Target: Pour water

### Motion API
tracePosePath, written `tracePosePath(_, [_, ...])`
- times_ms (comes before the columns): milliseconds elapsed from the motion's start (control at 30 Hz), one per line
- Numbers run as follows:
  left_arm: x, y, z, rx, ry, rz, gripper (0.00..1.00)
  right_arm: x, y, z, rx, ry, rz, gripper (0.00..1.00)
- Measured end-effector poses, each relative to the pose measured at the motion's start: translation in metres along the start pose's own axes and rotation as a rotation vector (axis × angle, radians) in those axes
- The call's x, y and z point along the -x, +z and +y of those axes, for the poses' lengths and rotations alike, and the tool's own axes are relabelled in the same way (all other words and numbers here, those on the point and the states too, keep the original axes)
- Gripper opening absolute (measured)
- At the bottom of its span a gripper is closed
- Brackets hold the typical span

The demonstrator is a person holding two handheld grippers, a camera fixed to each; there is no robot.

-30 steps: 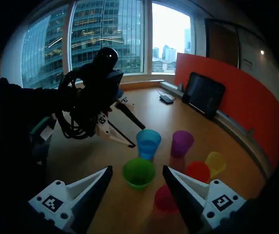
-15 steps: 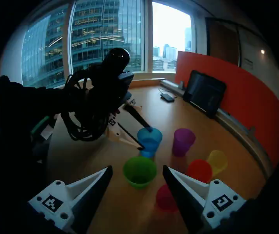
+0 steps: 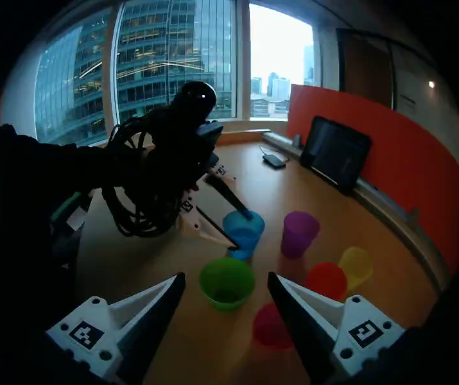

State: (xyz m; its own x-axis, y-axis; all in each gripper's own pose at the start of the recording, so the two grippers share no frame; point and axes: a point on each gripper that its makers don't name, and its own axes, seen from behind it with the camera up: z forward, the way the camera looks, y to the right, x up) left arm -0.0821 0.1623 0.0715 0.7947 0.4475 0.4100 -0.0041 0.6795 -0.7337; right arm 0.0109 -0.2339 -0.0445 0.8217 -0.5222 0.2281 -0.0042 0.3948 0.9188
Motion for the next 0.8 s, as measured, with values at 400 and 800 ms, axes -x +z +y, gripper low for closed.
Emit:
tracePosePath(400, [-0.001, -0.003, -0.003, -0.004, -0.002, 0.0, 0.87, 0.006, 0.006, -0.001, -0.009, 0.002, -0.011, 0.99])
tracePosePath(800, [-0.023, -0.026, -0.005, -0.015, -0.011, 0.072, 0.87, 0.019, 0.021, 0.0, -0.013, 0.004, -0.041, 0.99])
